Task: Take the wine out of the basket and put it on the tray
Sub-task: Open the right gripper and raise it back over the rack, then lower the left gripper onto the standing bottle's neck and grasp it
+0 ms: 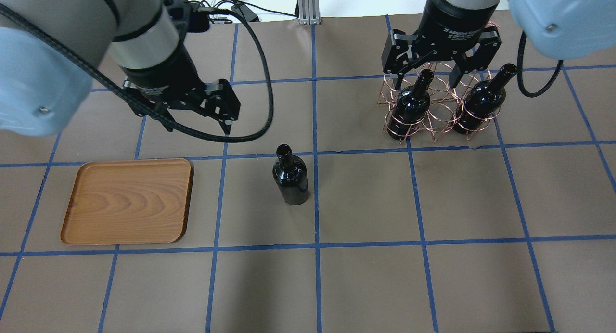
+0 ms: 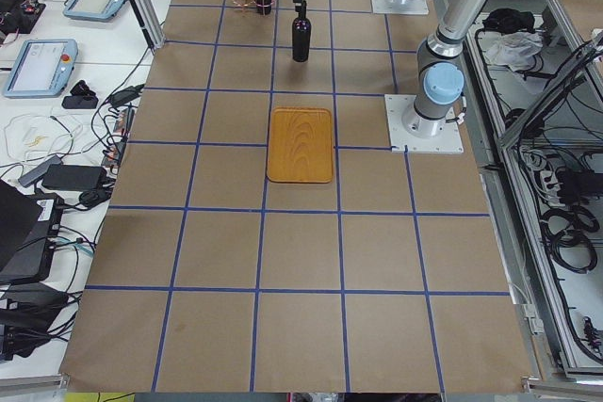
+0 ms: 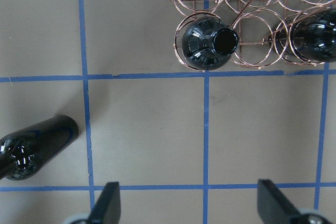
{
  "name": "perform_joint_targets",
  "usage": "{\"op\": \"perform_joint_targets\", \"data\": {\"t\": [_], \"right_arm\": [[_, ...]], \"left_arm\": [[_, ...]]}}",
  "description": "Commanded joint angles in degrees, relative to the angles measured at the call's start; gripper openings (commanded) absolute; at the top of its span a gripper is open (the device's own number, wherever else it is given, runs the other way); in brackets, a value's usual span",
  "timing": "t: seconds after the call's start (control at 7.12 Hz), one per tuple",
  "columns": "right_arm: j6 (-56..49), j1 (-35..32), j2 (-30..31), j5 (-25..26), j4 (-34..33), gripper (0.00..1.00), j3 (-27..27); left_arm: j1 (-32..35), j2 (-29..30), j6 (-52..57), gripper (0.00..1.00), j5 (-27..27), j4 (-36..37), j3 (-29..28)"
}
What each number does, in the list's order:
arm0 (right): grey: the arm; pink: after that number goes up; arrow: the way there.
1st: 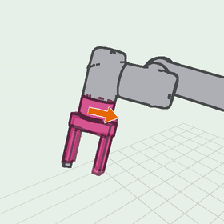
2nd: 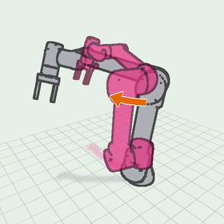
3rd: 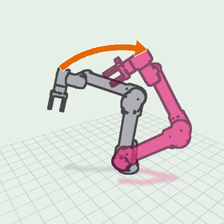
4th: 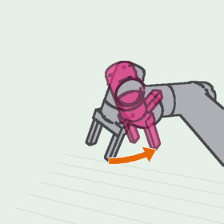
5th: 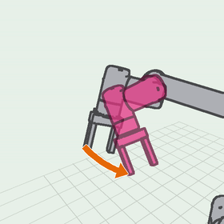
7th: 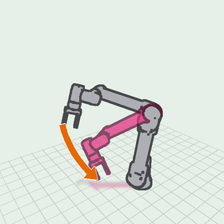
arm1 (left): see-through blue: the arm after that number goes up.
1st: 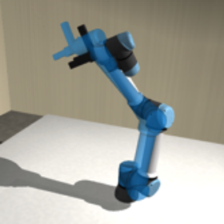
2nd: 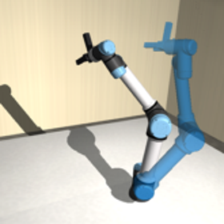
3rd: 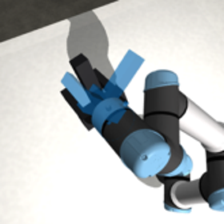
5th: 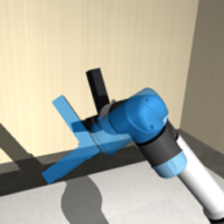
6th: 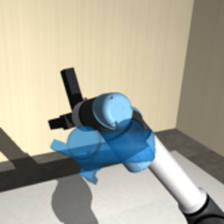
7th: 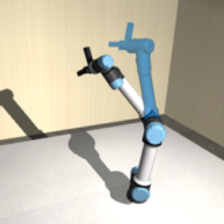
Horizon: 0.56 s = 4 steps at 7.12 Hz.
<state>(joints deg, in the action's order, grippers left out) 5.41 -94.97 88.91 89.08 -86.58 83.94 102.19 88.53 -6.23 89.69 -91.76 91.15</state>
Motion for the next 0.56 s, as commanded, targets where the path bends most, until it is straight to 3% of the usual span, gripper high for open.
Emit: {"op": "perform_joint_targets", "data": {"t": [0.0,0.42], "right_arm": [[-1.11,0.66,0.74,0.04,0.19,1.0,0.26],[-0.5,0.57,0.83,-0.04,-0.16,1.0,0.43]], "left_arm": [[5.81,2.95,-5.35,1.0,-5.7,10.33,3.41],[7.75,6.73,-5.55,0.94,-6.19,10.72,3.69]]}}
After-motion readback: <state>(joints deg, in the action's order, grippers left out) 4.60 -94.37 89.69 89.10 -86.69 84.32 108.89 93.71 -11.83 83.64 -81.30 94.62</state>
